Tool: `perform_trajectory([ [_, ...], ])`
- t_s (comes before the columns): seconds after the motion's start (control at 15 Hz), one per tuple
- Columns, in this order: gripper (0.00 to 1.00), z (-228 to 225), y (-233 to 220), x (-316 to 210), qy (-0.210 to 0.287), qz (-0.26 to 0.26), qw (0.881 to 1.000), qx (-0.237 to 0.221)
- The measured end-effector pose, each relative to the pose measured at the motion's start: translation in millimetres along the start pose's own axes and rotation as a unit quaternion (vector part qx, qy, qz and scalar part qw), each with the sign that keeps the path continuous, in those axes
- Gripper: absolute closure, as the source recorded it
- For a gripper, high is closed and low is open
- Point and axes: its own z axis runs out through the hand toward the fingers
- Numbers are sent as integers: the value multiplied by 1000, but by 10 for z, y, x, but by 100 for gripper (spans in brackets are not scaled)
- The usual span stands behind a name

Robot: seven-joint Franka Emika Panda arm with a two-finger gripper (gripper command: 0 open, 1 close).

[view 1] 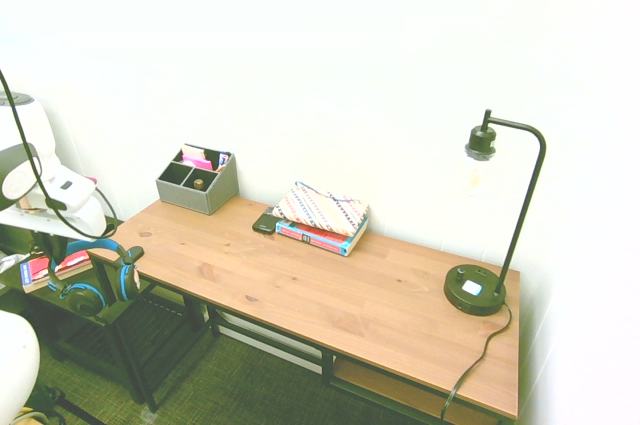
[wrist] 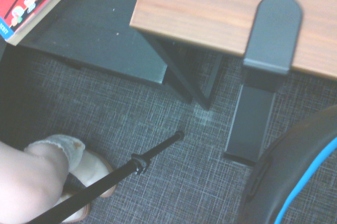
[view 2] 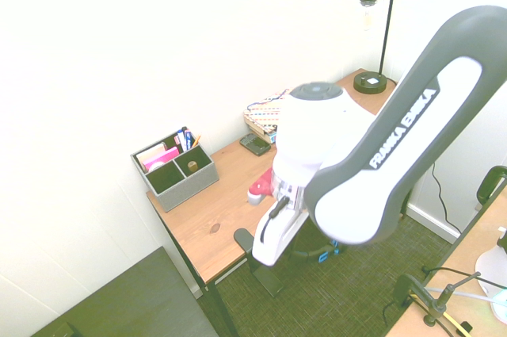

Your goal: Hang the headphone

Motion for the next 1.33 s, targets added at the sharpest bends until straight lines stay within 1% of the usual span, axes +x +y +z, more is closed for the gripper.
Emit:
perform_trajectory([
  [0.2, 100, 422, -57, -260, -14, -16, 999, -25],
  [0.33, 100, 579, -108, -326, -6, -21, 999, -33],
  [0.53, 100, 781, -273, -230, 25, -20, 999, -43],
  [0.87, 100, 1422, -526, -165, 34, -8, 998, -57],
  [1.2, 100, 1654, -539, 1, 62, 16, 995, -71],
  [1.27, 0, 1689, -530, 13, 64, 22, 995, -73],
  [1.33, 0, 1715, -528, 29, 66, 29, 995, -76],
])
